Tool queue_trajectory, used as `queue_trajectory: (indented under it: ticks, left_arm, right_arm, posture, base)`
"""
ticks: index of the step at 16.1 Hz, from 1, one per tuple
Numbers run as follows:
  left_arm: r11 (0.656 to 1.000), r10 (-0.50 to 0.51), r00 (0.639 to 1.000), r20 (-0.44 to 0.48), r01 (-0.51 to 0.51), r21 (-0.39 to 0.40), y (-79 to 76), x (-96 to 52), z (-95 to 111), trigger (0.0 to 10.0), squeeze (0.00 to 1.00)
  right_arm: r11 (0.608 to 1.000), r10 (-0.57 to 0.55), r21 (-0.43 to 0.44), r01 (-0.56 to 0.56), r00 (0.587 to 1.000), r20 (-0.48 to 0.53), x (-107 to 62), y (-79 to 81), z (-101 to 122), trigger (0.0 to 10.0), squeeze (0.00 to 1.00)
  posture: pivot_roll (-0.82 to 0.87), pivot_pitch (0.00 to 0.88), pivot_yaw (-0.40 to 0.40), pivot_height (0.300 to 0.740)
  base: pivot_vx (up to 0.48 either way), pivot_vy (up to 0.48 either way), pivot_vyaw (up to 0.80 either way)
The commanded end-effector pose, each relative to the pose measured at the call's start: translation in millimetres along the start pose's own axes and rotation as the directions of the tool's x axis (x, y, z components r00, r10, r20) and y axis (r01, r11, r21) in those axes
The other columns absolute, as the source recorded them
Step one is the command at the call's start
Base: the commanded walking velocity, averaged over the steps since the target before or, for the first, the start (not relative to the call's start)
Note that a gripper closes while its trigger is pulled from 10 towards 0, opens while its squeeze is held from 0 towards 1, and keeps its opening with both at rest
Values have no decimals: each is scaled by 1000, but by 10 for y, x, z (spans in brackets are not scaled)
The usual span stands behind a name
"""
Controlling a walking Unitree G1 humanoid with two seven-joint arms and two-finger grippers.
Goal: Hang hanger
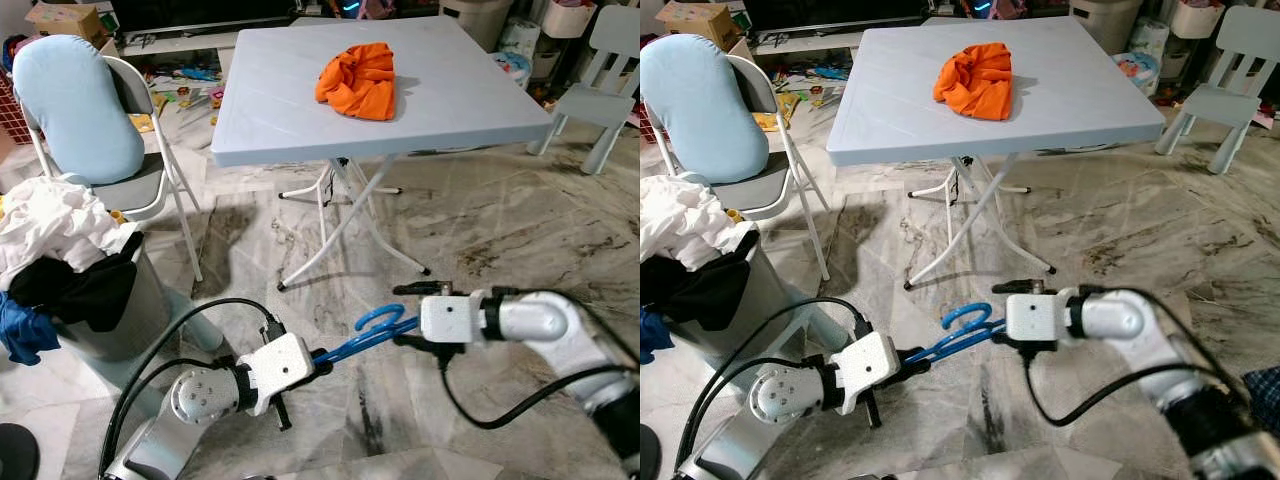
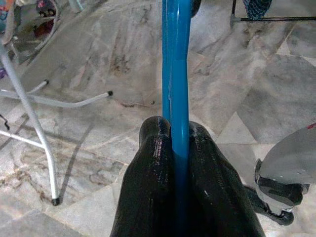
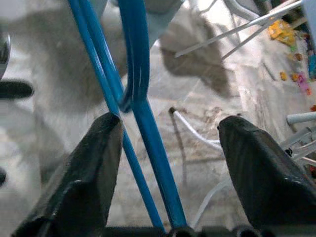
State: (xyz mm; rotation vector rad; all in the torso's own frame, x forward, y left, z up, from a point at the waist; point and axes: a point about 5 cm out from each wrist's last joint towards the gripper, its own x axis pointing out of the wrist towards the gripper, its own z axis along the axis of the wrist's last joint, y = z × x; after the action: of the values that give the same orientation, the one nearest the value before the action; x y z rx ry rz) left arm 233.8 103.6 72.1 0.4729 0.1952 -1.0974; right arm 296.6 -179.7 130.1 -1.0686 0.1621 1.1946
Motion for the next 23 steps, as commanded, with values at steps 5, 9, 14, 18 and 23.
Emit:
queue_trajectory:
  ticks: [5, 9, 14, 18, 23]
  left_arm:
    - [998, -16, 1000, 0, 16, 66, 16, 18, 28, 10000, 0]
    - [997, -14, 1000, -11, 15, 74, 18, 9, -6, 10000, 0]
    - [996, -16, 1000, -16, 18, 83, 16, 20, -36, 10000, 0]
    - [996, -16, 1000, -19, 18, 91, 12, 26, -57, 10000, 0]
    - [995, -17, 1000, -20, 19, 97, 8, 33, -71, 10000, 0]
  right_arm:
    - [983, 112, -128, -130, 984, -139, -38, -149, -104, 0, 0]
    - [973, 185, -104, -207, 965, -188, -74, -103, -181, 0, 0]
    - [967, 224, -78, -242, 955, -194, -110, -107, -238, 0, 0]
    - [964, 246, -61, -260, 952, -181, -106, -60, -246, 0, 0]
    - [961, 266, -40, -274, 953, -144, -88, -30, -209, 0, 0]
  posture:
    - [-88, 76, 21, 740]
    - [-87, 74, 18, 740]
    - [-92, 69, 16, 740]
    - [-93, 70, 17, 740]
    - [-93, 70, 17, 740]
  base:
    - [0, 0, 0]
    - [0, 0, 0]
    - [0, 0, 0]
    - [0, 0, 0]
    - [0, 0, 0]
